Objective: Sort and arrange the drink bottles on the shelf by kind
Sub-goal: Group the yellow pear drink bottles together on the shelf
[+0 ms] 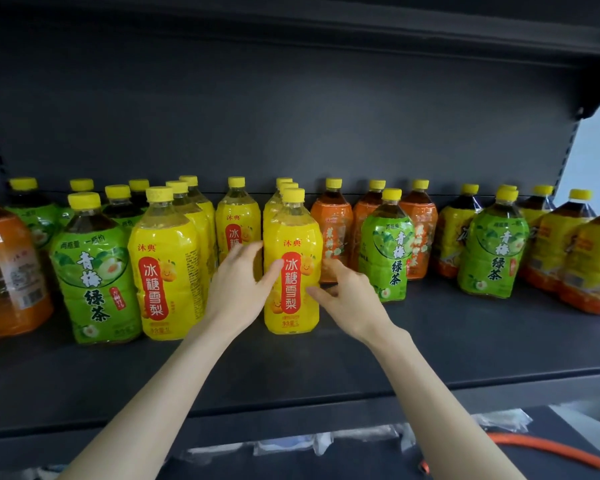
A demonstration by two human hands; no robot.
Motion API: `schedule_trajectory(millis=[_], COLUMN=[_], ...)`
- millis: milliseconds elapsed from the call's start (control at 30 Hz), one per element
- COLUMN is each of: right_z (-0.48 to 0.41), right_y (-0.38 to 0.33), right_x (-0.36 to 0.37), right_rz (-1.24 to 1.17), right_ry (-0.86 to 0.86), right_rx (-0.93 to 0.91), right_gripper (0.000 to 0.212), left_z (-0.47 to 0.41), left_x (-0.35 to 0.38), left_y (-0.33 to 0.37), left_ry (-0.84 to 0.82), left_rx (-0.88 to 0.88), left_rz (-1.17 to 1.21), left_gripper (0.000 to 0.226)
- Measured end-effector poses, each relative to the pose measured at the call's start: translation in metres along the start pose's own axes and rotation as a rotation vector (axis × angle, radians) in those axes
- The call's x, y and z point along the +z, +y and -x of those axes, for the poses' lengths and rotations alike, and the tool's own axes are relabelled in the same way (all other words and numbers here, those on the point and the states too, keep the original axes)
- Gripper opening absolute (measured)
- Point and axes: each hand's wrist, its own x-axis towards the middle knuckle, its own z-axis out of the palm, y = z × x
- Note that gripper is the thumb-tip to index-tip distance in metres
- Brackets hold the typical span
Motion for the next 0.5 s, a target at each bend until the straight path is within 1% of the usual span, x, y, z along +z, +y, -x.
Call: schedule_trajectory(millis=[67, 133, 233, 333, 500], right_z=[0.006, 0.011, 0.021, 0.036, 0.07], right_y=[0.0, 0.0, 0.007, 0.027, 0.08], right_x=[-0.016, -0.037, -0.073, -0.11, -0.167], right_rz=[0.067, 0.07, 0.053, 0.069, 0.095], right_ry=[0.067, 0.13, 0.19, 0.236, 0.257], right_rx=[-0.024, -0.045, -0.071, -0.076, -0.065], right_gripper=[0.033, 0.028, 0.025, 0.027, 0.017], left_z=[0.008, 0.013, 0.017, 0.023, 0.047], left_x=[-0.007, -0.012, -0.008, 0.01, 0.069], left_y=[0.006, 0.02, 0.053, 0.094, 0.153], left_ry=[0.096, 0.117, 0.104, 0.135, 0.116], left_rx=[0.09, 0.168, 0.247, 0.291, 0.265], left_rz=[-0.041, -0.055, -0.081, -0.058, 0.077], left_gripper=[0.033, 0.023, 0.018, 0.014, 0.008])
